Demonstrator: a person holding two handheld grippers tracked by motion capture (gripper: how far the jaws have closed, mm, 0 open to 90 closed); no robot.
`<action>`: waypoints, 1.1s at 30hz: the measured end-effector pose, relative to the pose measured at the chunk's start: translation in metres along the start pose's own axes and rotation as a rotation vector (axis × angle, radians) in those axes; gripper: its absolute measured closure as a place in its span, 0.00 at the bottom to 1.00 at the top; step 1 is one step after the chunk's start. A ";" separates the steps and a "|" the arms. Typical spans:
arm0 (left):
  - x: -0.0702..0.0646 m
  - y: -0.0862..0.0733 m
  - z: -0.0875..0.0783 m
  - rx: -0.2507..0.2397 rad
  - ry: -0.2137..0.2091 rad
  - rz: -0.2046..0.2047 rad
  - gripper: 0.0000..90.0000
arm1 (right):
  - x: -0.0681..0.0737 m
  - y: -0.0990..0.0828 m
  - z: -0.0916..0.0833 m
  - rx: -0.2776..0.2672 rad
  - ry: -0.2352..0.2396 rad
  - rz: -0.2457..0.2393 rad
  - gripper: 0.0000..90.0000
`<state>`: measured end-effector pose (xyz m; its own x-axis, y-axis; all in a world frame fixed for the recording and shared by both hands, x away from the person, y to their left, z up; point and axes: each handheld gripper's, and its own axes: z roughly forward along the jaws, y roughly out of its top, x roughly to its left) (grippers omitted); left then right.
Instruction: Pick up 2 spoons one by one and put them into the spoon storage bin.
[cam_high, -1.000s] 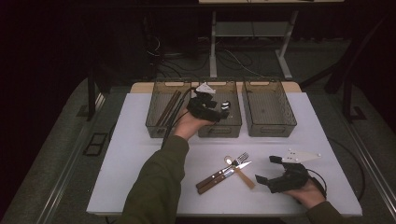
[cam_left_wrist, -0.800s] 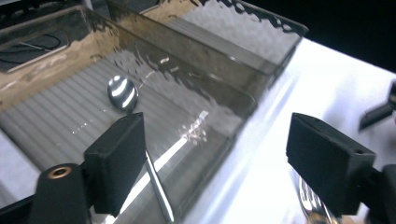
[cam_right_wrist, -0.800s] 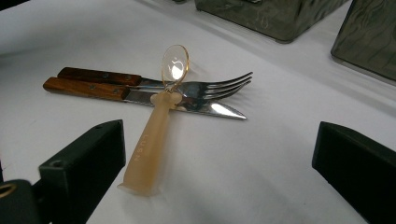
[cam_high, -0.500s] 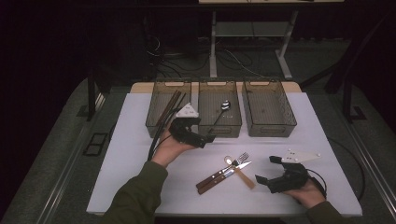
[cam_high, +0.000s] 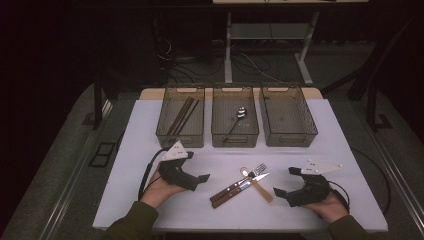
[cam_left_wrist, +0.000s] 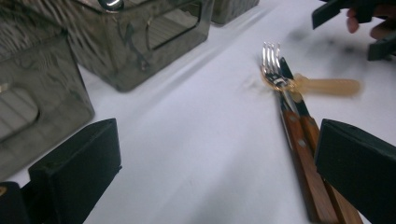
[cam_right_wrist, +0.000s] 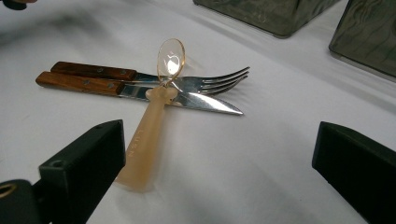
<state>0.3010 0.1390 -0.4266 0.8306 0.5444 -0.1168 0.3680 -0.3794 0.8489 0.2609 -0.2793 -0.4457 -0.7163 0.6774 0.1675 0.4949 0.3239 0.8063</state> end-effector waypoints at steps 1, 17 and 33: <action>-0.001 -0.003 -0.003 0.003 0.009 0.012 0.00 | 0.000 0.000 0.000 -0.001 -0.002 0.003 0.03; -0.004 -0.022 -0.019 0.003 -0.003 -0.015 0.00 | 0.019 0.016 0.005 0.050 -0.021 0.028 0.03; -0.007 -0.020 -0.018 0.019 0.018 -0.015 0.00 | 0.040 0.026 0.036 0.143 0.040 -0.039 0.19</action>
<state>0.2801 0.1565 -0.4335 0.8173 0.5637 -0.1198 0.3884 -0.3853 0.8371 0.2630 -0.2206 -0.4384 -0.7539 0.6367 0.1621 0.5291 0.4420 0.7244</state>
